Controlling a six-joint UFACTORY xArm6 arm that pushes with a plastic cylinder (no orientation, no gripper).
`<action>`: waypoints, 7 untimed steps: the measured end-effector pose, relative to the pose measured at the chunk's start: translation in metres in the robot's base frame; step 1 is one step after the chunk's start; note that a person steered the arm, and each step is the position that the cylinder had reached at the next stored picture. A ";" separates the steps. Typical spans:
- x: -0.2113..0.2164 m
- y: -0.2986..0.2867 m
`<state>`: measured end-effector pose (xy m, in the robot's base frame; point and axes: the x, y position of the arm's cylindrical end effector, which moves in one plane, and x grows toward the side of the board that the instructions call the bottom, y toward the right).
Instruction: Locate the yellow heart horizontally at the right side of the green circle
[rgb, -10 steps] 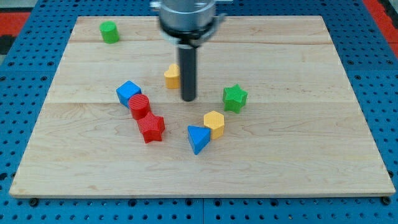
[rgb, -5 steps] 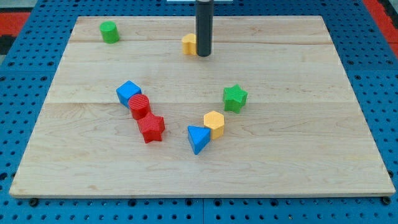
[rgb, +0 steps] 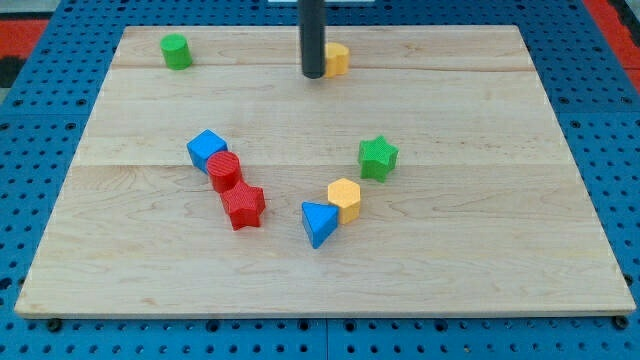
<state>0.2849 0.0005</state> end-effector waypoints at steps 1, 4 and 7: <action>0.001 0.000; -0.008 0.053; -0.018 0.089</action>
